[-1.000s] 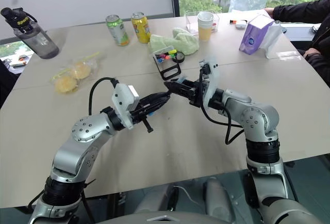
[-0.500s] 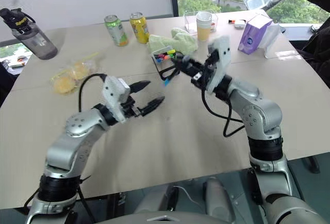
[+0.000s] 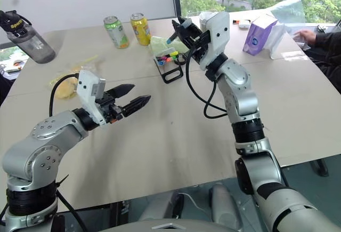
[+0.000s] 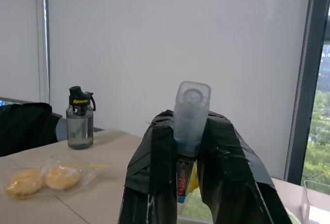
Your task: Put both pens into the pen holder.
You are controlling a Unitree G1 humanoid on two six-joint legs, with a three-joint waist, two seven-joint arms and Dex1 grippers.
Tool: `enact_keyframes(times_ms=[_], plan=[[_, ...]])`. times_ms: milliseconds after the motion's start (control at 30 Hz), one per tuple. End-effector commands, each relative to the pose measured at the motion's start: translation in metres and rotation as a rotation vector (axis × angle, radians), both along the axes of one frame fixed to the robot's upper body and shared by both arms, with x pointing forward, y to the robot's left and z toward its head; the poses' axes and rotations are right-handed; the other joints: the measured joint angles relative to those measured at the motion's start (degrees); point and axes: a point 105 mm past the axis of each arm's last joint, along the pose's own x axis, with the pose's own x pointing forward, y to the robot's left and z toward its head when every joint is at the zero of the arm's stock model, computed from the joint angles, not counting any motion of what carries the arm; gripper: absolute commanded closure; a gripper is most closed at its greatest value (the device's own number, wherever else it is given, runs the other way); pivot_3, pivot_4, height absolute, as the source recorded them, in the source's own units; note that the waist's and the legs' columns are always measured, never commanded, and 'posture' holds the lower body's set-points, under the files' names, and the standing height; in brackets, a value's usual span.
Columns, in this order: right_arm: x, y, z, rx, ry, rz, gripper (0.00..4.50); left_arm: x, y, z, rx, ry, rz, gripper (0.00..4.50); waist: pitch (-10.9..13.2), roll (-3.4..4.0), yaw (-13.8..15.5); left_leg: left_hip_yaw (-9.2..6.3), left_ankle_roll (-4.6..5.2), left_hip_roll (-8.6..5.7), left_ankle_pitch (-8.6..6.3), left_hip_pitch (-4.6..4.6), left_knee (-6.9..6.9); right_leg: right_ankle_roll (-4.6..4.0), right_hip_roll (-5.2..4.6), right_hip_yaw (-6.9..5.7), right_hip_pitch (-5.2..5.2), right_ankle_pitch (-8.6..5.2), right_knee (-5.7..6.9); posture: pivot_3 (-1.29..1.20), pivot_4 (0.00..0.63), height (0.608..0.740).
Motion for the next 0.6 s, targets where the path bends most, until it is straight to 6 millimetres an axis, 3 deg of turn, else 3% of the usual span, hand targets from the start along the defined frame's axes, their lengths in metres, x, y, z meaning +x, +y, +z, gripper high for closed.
enact_keyframes(times_ms=[33, 233, 600], plan=[[-0.005, 0.012, 0.013, 0.005, -0.075, 0.029, 4.42, -0.002, 0.005, 0.013, -0.002, -0.042, 0.040, 0.62, 0.0, 0.01, 0.0, 0.00, 0.00, 0.00, 0.00, 0.00, 0.00, 0.00, 0.00, 0.00, -0.01, 0.00, 0.00, 0.00, 0.150, 0.740], [0.002, 0.027, 0.003, -0.008, -0.071, 0.042, 4.42, -0.001, 0.009, 0.012, 0.038, -0.047, 0.066, 0.62, 0.0, 0.02, -0.1, 0.00, -0.01, 0.00, 0.00, 0.00, -0.01, 0.00, 0.01, 0.01, -0.01, 0.00, 0.00, 0.00, 0.150, 0.740], [0.018, 0.033, -0.009, -0.026, -0.043, 0.034, 4.42, -0.001, 0.020, 0.011, 0.057, -0.045, 0.138, 0.62, 0.0, 0.03, -0.1, 0.00, -0.01, 0.00, 0.00, 0.01, -0.01, 0.00, 0.02, 0.01, -0.01, 0.00, 0.00, 0.00, 0.150, 0.740]])
